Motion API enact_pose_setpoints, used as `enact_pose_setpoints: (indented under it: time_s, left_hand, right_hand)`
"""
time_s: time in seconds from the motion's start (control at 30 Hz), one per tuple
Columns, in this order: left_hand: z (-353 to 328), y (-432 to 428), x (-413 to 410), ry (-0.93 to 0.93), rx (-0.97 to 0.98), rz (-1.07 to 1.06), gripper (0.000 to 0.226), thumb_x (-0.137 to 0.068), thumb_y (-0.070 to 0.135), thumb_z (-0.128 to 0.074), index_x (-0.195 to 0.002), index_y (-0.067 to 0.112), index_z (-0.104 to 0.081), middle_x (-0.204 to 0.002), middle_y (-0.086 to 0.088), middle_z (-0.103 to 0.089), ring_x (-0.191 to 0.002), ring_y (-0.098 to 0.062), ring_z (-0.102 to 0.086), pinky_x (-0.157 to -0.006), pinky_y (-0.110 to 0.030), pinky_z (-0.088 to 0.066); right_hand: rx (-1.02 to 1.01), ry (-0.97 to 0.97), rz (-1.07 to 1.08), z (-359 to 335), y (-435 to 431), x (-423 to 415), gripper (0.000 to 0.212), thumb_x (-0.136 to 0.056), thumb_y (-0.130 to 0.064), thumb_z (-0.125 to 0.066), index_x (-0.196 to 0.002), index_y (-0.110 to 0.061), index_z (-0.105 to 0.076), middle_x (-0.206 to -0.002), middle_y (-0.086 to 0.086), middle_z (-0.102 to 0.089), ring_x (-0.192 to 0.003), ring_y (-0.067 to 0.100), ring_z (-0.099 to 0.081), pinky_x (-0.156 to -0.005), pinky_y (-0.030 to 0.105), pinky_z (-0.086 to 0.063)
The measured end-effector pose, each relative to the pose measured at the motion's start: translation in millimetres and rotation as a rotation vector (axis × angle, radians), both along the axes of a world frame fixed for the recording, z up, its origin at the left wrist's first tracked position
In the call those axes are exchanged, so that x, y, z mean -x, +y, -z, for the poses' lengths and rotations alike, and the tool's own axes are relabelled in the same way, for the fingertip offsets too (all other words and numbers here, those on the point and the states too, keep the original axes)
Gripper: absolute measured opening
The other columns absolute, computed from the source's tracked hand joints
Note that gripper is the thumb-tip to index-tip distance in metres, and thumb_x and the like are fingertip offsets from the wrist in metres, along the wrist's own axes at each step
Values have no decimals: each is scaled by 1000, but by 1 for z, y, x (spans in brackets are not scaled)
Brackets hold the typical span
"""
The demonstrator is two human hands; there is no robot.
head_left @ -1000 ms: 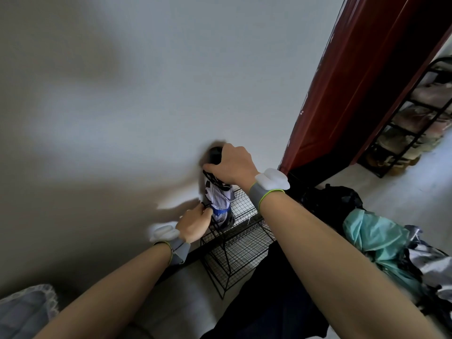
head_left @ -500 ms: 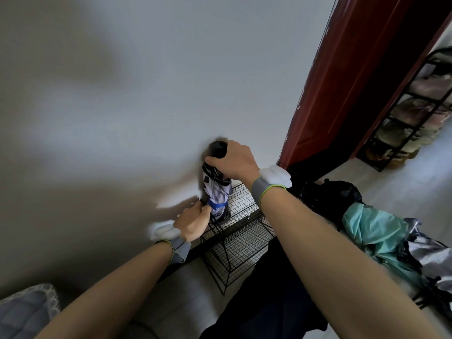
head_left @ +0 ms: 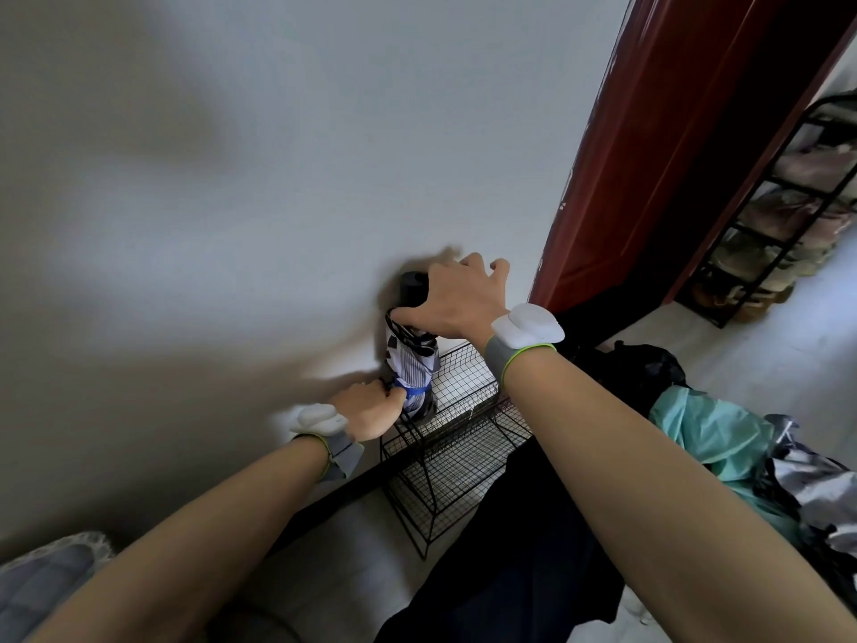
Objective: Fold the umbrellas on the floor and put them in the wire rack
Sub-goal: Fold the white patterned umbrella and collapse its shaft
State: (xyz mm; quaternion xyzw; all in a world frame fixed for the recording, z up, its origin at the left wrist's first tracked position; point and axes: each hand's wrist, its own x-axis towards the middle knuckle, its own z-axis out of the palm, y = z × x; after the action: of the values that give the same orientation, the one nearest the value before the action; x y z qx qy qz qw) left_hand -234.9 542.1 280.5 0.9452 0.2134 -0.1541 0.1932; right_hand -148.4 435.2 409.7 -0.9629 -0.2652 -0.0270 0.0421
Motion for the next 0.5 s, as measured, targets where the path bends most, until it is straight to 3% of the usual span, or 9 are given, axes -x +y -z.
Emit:
enact_pose_setpoints:
  time_s: [0.1, 0.23, 0.37, 0.5]
  left_hand:
    - [-9, -1, 1, 77, 39, 52, 43, -110, 28, -20, -134, 7, -50, -139, -17, -54, -125, -35, -54, -100, -39, -42]
    - [-15, -2, 4, 89, 34, 67, 44, -109, 24, -18, -135, 7, -50, -134, -17, -59, -121, -35, -59, -96, -38, -44]
    - [-7, 0, 5, 49, 26, 7, 54, -107, 35, -18, -117, 7, -64, -120, -19, -67, -106, -33, -67, -80, -30, -43]
    - [-10, -8, 5, 37, 54, 3, 48, -109, 24, -19, -129, 1, -56, -127, -21, -65, -119, -36, -61, -98, -37, -45]
  right_hand:
    - [-91, 83, -3, 0, -5, 0, 77, -73, -79, -60, -129, -26, -56, -124, -3, -61, -122, 28, -50, -97, 49, -28]
    - [-203, 156, 31, 0, -13, 2, 86, -73, -77, -66, -133, -19, -47, -127, 4, -63, -122, 32, -55, -96, 47, -37]
    - [-346, 288, 11, 3, -23, -3, 75, -81, -51, -74, -139, -14, -43, -127, 11, -63, -114, 32, -59, -93, 43, -53]
    - [-382, 224, -41, 13, -19, -1, 59, -92, -37, -67, -140, -12, -44, -127, 16, -60, -117, 37, -56, -93, 41, -50]
